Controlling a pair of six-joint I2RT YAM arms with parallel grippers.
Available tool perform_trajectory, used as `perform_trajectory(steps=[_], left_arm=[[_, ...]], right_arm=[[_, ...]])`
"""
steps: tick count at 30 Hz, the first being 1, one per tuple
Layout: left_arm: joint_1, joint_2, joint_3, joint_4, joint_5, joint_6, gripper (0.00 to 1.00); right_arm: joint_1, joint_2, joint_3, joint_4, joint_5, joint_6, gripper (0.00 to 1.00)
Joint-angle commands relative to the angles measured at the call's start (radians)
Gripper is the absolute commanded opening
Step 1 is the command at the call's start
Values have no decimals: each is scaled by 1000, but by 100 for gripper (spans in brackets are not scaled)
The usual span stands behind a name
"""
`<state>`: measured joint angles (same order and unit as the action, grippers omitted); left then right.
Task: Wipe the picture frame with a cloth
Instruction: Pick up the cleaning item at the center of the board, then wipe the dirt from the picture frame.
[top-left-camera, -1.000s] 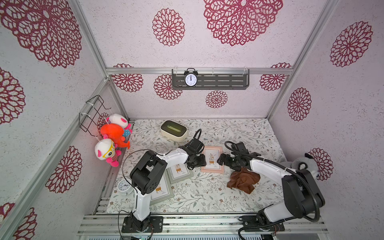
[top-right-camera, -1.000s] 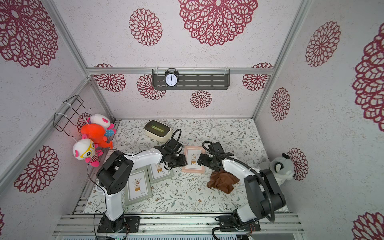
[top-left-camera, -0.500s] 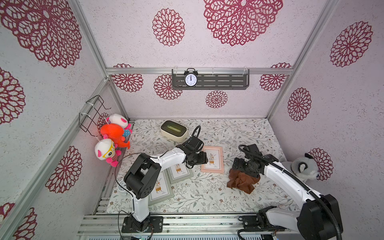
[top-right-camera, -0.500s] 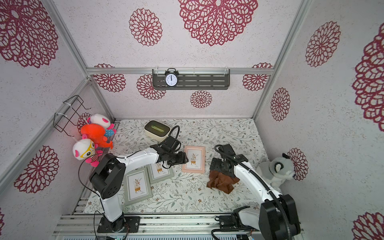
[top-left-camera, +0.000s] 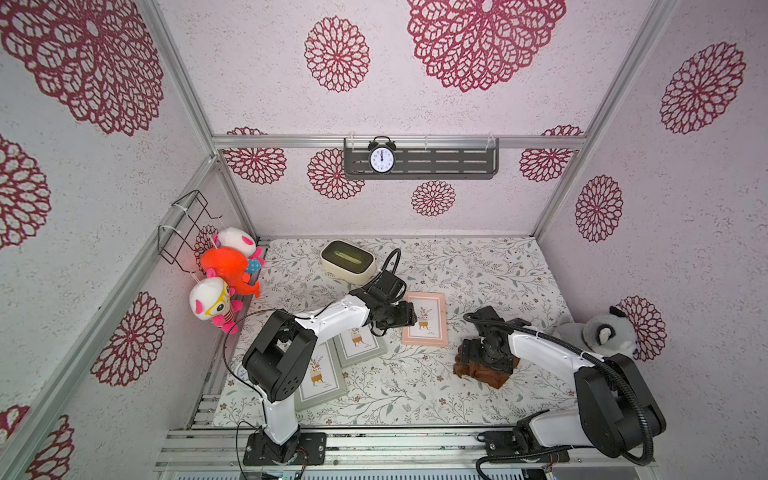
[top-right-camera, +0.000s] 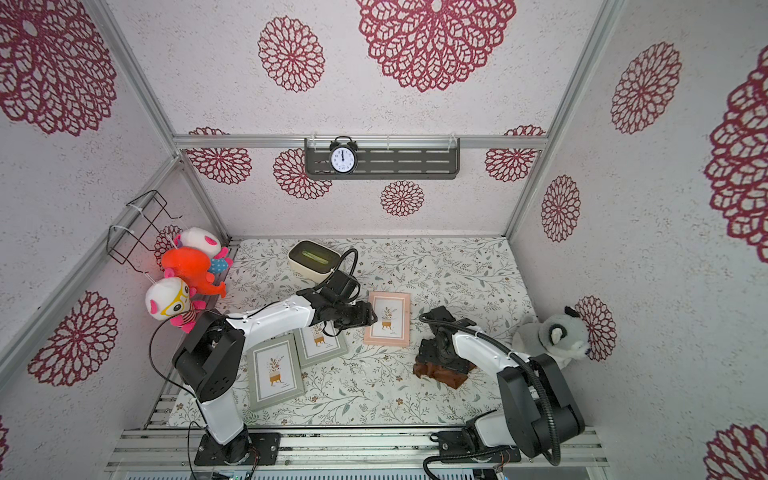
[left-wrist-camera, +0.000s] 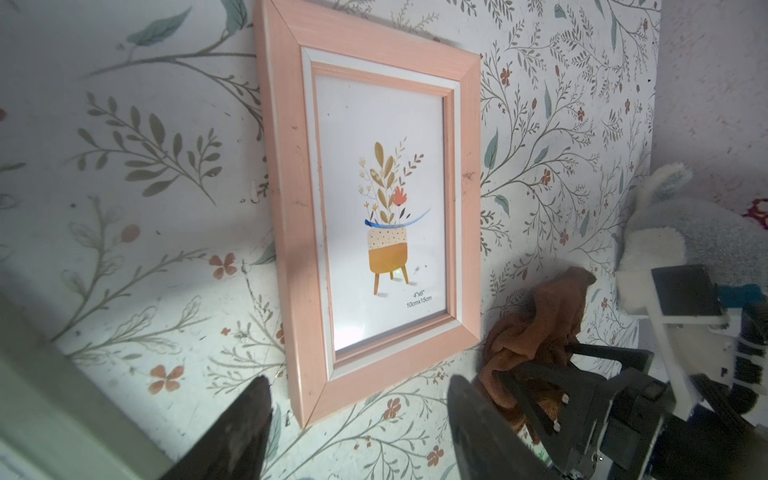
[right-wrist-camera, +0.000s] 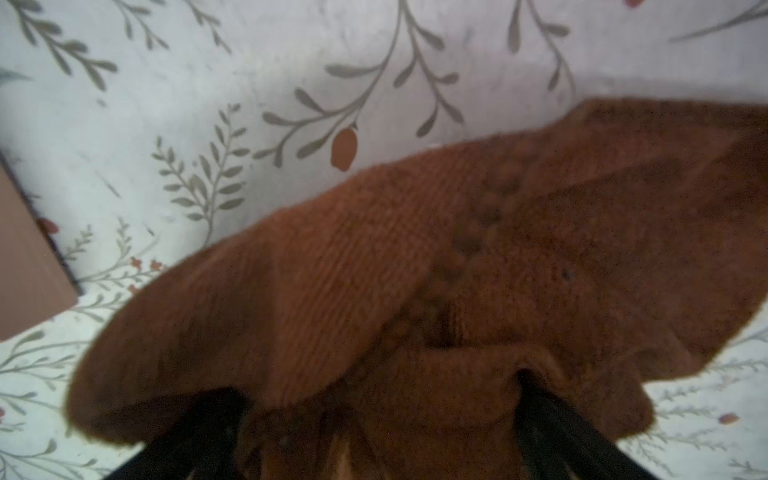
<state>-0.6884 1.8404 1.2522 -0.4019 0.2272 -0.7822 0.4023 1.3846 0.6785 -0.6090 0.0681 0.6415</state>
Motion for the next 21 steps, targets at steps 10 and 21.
perform_trajectory(steps=[10, 21], left_arm=[[10, -12, 1, -1, 5, 14, 70], [68, 72, 125, -89, -69, 102, 68]], right_arm=[[3, -7, -102, 177, -10, 44, 0], [-7, -66, 251, -6, 22, -134, 0]])
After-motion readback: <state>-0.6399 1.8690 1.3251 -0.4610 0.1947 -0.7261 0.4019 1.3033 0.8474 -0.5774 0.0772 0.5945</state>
